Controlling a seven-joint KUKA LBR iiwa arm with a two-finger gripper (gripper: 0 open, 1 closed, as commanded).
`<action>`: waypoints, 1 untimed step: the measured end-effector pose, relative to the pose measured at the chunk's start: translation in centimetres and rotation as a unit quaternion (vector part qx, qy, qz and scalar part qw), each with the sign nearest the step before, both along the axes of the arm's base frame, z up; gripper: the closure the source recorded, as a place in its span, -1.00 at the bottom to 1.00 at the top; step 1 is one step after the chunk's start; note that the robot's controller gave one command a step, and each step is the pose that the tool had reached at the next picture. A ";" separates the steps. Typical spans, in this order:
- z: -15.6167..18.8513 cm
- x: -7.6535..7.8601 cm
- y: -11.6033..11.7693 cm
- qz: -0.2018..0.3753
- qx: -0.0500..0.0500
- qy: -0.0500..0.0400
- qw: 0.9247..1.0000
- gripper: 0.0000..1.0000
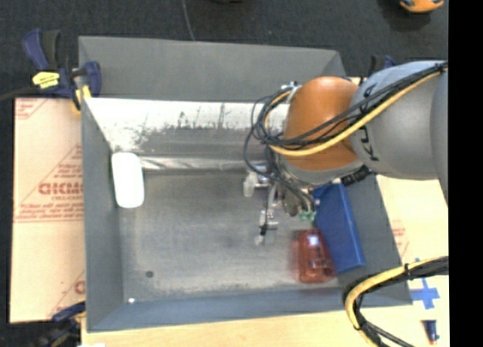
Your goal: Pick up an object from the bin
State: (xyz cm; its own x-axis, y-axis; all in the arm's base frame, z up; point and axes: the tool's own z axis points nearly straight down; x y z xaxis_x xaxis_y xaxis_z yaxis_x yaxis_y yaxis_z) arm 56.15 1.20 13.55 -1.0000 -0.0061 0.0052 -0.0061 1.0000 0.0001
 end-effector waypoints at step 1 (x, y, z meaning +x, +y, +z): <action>0.5 0.2 0.0 0.000 0.000 -0.004 1.000 -1.00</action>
Offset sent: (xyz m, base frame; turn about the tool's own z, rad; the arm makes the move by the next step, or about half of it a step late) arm 0.0521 -0.1006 -0.0655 -0.3190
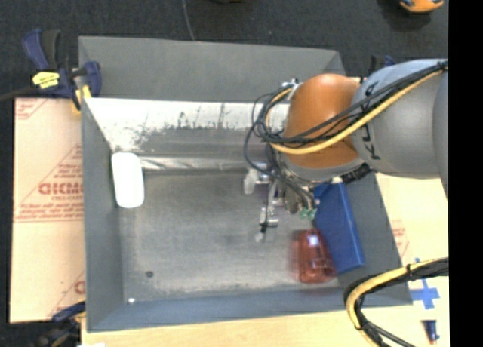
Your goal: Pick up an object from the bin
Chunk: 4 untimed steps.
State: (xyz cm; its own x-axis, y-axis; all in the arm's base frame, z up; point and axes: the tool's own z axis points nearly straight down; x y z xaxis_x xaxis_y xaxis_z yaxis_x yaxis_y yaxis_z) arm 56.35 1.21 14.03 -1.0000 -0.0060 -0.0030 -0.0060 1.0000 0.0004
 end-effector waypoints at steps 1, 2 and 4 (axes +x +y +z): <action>-2.6 2.3 -3.7 0.069 0.000 -0.003 0.998 -1.00; -3.4 2.6 -7.6 0.046 0.000 -0.002 0.999 -1.00; -7.0 8.6 -10.9 0.047 0.001 -0.004 0.999 -1.00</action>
Offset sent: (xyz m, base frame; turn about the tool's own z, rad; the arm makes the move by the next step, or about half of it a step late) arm 0.0233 -0.0968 -0.0259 0.3359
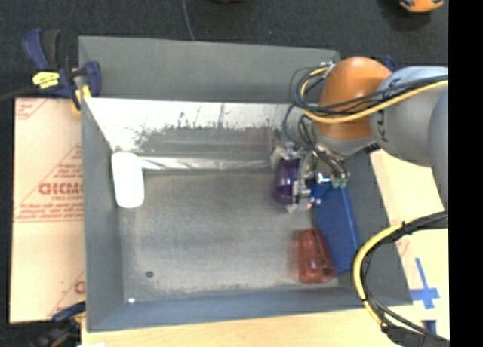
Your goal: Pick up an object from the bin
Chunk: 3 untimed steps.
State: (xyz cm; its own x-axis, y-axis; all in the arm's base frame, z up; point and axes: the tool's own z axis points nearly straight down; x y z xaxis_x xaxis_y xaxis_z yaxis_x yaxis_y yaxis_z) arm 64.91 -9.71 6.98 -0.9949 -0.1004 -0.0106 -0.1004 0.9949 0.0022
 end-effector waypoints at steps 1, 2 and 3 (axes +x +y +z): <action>0.2 0.5 2.9 -0.096 0.004 0.001 0.995 1.00; 0.2 0.5 2.9 -0.096 0.004 0.001 0.995 1.00; 3.5 0.5 2.8 -0.096 0.004 -0.001 0.995 1.00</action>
Offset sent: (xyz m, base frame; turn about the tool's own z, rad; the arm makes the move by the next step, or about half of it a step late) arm 0.0000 0.0000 0.0000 0.0000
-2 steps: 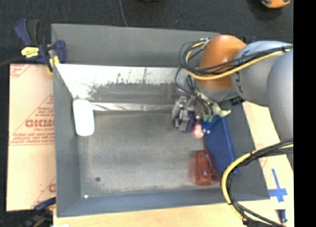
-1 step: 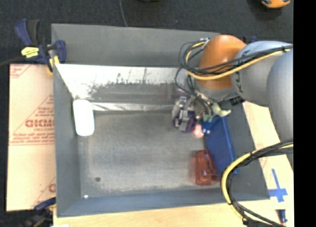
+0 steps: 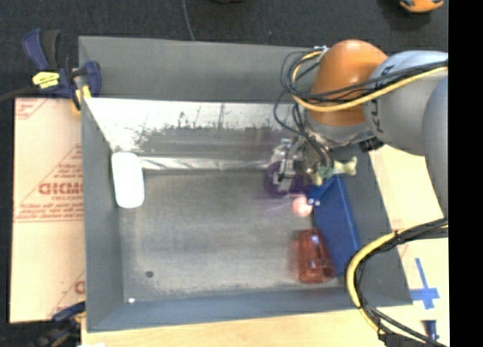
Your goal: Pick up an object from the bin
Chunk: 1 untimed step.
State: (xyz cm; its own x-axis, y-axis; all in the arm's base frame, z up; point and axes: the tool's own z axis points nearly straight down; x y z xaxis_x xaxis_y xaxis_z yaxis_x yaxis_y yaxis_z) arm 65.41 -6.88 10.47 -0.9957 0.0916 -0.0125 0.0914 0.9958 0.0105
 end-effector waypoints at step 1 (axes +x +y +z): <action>5.3 0.0 -0.1 0.000 0.000 0.001 1.000 1.00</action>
Offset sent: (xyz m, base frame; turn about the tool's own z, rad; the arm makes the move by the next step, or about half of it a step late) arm -0.0005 -0.0008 0.0634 0.0003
